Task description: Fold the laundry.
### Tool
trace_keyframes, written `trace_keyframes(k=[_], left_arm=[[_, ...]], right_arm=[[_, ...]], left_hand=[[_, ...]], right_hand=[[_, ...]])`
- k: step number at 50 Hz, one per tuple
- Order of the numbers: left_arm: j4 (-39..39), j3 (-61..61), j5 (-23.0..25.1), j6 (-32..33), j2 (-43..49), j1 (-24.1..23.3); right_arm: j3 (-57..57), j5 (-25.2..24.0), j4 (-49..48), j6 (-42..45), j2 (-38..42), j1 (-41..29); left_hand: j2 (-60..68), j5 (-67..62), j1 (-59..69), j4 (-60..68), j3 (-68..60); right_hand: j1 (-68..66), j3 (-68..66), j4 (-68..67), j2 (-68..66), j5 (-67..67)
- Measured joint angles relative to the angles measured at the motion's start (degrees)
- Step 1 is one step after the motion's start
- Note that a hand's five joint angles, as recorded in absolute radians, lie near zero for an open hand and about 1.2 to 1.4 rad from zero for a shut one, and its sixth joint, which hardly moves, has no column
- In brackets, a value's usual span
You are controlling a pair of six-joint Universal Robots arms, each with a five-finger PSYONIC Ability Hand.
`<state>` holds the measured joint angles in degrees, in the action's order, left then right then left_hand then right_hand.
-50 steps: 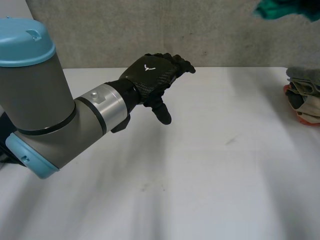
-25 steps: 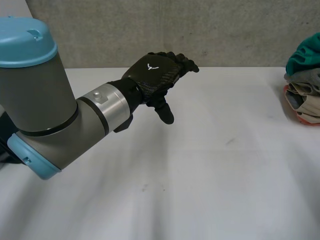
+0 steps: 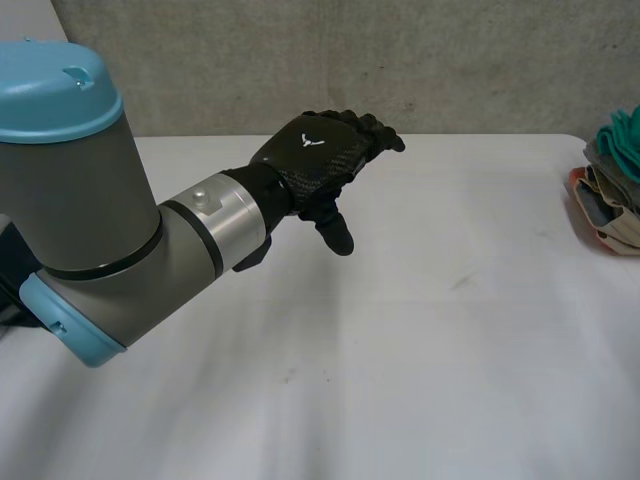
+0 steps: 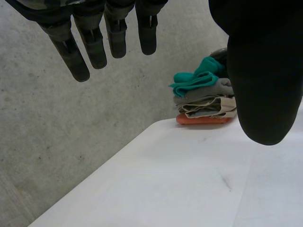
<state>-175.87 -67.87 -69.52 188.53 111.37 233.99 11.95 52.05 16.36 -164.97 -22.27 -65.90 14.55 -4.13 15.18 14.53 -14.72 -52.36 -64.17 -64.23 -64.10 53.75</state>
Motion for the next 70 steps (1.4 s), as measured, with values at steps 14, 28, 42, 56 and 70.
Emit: trace_keyframes(k=[14,28,42,56,70], left_arm=[[0.0,0.0,0.0,0.0,-0.3,-0.9],[0.0,-1.0,0.1,-0.1,-1.3,-0.9],[-0.1,-2.9,0.2,-0.2,-2.3,-0.8],[-8.1,-9.8,-5.4,0.3,-10.5,2.9],[-20.3,-19.7,-16.8,13.0,-11.6,22.9]], right_arm=[[2.4,3.5,4.3,4.0,-4.4,1.8],[23.0,9.7,-6.3,3.8,-19.2,1.2],[65.3,13.7,-36.7,1.2,-46.5,0.3],[68.9,22.2,-31.9,0.0,-57.5,-15.0],[80.2,13.6,-37.7,2.2,-55.6,-52.5]], left_hand=[[0.0,0.0,0.0,0.0,0.0],[0.0,0.0,0.0,0.0,0.0],[-0.3,0.5,-0.5,-0.5,0.0],[-0.4,0.6,-0.5,-0.5,0.0],[-2.0,1.4,-2.0,-2.2,1.7]], right_hand=[[40.6,51.6,50.7,51.2,-39.6],[40.6,51.6,50.7,51.2,-39.6],[40.6,51.7,50.7,51.2,-39.6],[40.6,51.7,50.7,51.2,-39.6],[40.6,51.7,50.7,51.3,-39.6]])
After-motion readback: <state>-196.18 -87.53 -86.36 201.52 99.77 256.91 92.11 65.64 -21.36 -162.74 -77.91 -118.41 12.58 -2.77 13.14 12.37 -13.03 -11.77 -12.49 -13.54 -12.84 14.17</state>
